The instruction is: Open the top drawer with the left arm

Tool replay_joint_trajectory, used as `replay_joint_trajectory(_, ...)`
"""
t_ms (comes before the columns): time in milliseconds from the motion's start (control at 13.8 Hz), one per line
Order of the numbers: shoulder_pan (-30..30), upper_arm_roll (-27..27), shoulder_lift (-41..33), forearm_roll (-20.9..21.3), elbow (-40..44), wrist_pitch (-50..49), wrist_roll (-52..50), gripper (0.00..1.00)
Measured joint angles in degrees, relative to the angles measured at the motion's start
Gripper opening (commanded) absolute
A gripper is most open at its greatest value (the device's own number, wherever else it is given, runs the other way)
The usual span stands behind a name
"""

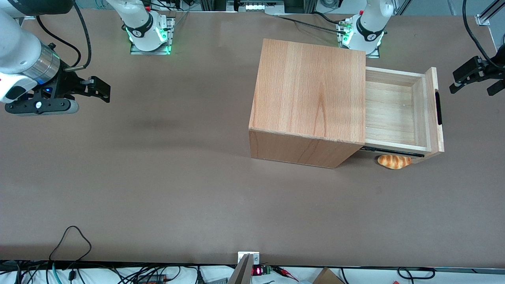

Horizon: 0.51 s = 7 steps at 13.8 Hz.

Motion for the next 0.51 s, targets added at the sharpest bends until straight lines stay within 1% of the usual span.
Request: replay_joint_trajectory(509,0.0,0.4,0.0,0.0,0.0,0.1,0.0,1.00)
